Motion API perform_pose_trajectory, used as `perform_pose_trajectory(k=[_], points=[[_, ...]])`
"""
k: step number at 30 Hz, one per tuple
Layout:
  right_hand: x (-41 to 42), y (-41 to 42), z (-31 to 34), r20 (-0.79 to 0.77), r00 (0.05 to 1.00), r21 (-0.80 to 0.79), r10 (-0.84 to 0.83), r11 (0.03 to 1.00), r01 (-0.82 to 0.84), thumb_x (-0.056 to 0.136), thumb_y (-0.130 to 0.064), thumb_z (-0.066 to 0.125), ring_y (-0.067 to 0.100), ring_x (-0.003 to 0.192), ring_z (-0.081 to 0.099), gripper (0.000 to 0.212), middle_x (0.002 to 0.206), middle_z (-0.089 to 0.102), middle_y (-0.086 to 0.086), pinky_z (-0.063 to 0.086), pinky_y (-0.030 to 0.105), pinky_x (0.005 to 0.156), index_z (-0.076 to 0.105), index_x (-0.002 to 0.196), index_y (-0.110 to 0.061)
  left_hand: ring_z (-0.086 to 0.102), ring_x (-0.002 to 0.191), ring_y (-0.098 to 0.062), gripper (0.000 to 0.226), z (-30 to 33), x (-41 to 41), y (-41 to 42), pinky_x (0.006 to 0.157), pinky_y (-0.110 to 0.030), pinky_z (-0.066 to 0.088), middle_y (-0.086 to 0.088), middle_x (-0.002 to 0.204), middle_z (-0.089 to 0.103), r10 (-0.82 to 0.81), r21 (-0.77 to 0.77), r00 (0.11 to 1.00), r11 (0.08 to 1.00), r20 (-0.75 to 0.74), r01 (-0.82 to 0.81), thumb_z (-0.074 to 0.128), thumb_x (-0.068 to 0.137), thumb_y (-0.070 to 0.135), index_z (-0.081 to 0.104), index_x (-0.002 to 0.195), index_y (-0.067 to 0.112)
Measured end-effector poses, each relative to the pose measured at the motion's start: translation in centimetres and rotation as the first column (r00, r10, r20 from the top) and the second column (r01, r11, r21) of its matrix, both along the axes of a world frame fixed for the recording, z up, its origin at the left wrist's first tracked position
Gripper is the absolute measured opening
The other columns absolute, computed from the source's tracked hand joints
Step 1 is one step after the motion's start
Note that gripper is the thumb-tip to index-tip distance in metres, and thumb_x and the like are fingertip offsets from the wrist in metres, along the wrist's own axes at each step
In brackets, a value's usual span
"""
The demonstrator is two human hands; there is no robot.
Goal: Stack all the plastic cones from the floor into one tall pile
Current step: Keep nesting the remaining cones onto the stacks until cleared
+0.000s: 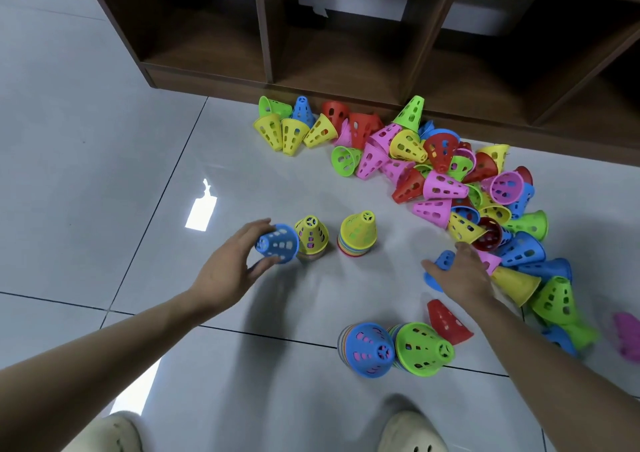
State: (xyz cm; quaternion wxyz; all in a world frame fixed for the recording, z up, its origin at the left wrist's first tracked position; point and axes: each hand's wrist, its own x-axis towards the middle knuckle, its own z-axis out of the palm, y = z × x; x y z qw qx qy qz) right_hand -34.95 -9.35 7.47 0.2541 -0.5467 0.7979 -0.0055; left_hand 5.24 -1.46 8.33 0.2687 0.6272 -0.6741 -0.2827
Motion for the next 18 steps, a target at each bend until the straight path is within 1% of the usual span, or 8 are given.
perform_pose_trajectory(k=[2,4,6,9,11,14,16,18], points=[[0.2,-0.1,0.3,0.044,0.997,0.009,-0.07,0.998,0.07,0.085,-0.042,0.076,0.042,0.133,0.04,0.089,0.142,0.044,0.023,0.043,0.049,0.099,0.031,0.148,0.001,0.051,0.128,0.0,0.046,1.8,-0.8,-0.7,0.103,-0.021,0.04,0.016,0.145,0.05,0.036,-0.076,0.998,0.996,-0.042,-0.039,0.067,0.093,0.038,0.05,0.134,0.03],[0.4,0.0,0.4,0.085,0.988,0.003,-0.129,0.992,0.129,0.082,-0.042,0.079,0.042,0.126,0.048,0.087,0.136,0.05,0.025,0.045,0.047,0.097,0.036,0.144,0.002,0.052,0.127,-0.002,0.048,3.2,-1.6,-1.5,0.104,-0.021,0.041,0.016,0.143,0.052,0.064,-0.106,0.994,0.992,-0.087,-0.073,0.066,0.093,0.04,0.049,0.137,0.027],[0.3,0.1,0.3,0.119,0.978,0.012,-0.17,0.985,0.17,0.079,-0.043,0.082,0.038,0.113,0.055,0.082,0.127,0.055,0.023,0.047,0.043,0.091,0.043,0.136,0.002,0.054,0.122,-0.001,0.05,4.1,-2.4,-2.3,0.1,-0.021,0.042,0.017,0.139,0.055,0.07,-0.089,0.992,0.993,-0.105,-0.079,0.063,0.094,0.044,0.048,0.138,0.028],[0.0,0.1,0.3,0.076,0.982,0.049,-0.174,0.984,0.17,0.075,-0.055,0.08,0.029,0.09,0.054,0.075,0.109,0.061,0.013,0.046,0.037,0.078,0.052,0.124,-0.005,0.059,0.106,-0.01,0.041,4.0,-3.2,-3.8,0.088,-0.029,0.048,0.014,0.123,0.062,-0.002,0.003,0.999,1.0,-0.046,0.002,0.061,0.095,0.049,0.048,0.13,0.031],[0.0,-0.1,0.4,0.004,0.989,0.069,-0.148,0.987,0.147,0.075,-0.062,0.076,0.032,0.093,0.057,0.076,0.106,0.061,0.01,0.044,0.036,0.075,0.051,0.122,-0.009,0.058,0.095,-0.017,0.035,3.1,-3.6,-4.6,0.082,-0.037,0.05,0.008,0.109,0.064,-0.072,0.07,0.997,0.995,0.028,0.07,0.06,0.095,0.049,0.047,0.122,0.032],[0.3,-0.4,0.4,-0.045,0.993,0.097,-0.105,0.989,0.109,0.076,-0.064,0.073,0.035,0.109,0.055,0.079,0.107,0.055,0.008,0.044,0.038,0.079,0.047,0.128,-0.011,0.057,0.092,-0.023,0.031,1.6,-4.1,-5.2,0.08,-0.041,0.049,0.005,0.102,0.064,-0.129,0.156,0.987,0.981,0.101,0.112,0.065,0.093,0.042,0.049,0.116,0.029],[0.4,-0.7,0.1,0.001,0.991,0.097,-0.13,0.987,0.129,0.075,-0.061,0.076,0.034,0.107,0.057,0.079,0.109,0.055,0.009,0.051,0.042,0.085,0.047,0.129,-0.011,0.057,0.092,-0.025,0.03,1.0,-4.5,-5.5,0.08,-0.041,0.049,0.005,0.102,0.064,-0.154,0.186,0.978,0.974,0.138,0.127,0.066,0.092,0.038,0.05,0.116,0.028],[0.6,-0.7,-0.2,0.107,0.978,0.087,-0.18,0.981,0.171,0.077,-0.053,0.079,0.031,0.103,0.057,0.078,0.121,0.057,0.011,0.051,0.041,0.088,0.046,0.134,-0.011,0.057,0.09,-0.025,0.03,0.8,-5.0,-5.8,0.079,-0.04,0.048,0.004,0.1,0.064,-0.16,0.199,0.973,0.972,0.163,0.126,0.065,0.093,0.038,0.051,0.116,0.027]])
